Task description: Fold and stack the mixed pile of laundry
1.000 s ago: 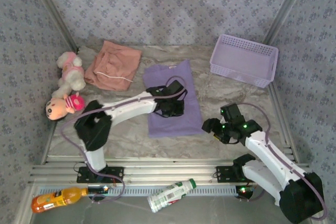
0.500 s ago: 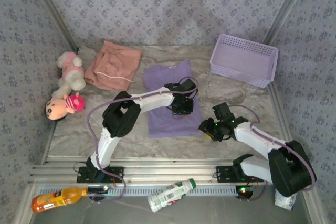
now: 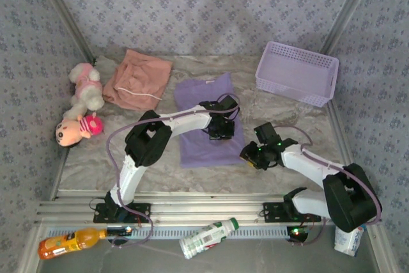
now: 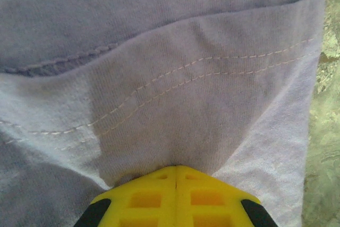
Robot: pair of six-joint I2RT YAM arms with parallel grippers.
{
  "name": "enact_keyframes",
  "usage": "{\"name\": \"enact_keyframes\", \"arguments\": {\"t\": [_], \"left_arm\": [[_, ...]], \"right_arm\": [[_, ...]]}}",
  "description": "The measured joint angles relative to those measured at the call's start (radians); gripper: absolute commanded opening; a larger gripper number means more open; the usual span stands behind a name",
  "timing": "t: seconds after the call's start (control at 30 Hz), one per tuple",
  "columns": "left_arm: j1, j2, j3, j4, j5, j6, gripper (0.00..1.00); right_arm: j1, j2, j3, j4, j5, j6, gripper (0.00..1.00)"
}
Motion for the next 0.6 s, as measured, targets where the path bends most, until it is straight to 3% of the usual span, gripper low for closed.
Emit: {"name": "enact_keyframes", "arguments": {"t": [0.3, 0.37, 0.43, 0.47, 0.6], "left_arm": [[0.001, 0.0, -0.008, 0.016, 0.004, -0.001, 0.0], [0.001, 0.0, -0.008, 0.018, 0.004, -0.003, 0.0], [0.002, 0.0, -0.009, 0.018, 0.005, -0.003, 0.0], [0.003, 0.0, -0.009, 0.018, 0.007, -0.003, 0.0], [0.01, -0.005, -0.01, 0.015, 0.015, -0.002, 0.0]], "right_arm": [[0.015, 0.072, 0.014, 0.079, 0.0, -0.001, 0.37], [0.015, 0.093, 0.03, 0.086, 0.0, -0.008, 0.27], [0.015, 0.114, 0.04, 0.09, 0.002, -0.016, 0.05], [0.015, 0.12, 0.042, 0.089, 0.004, -0.021, 0.0], [0.022, 0.121, 0.063, 0.066, 0.008, -0.03, 0.0]]}}
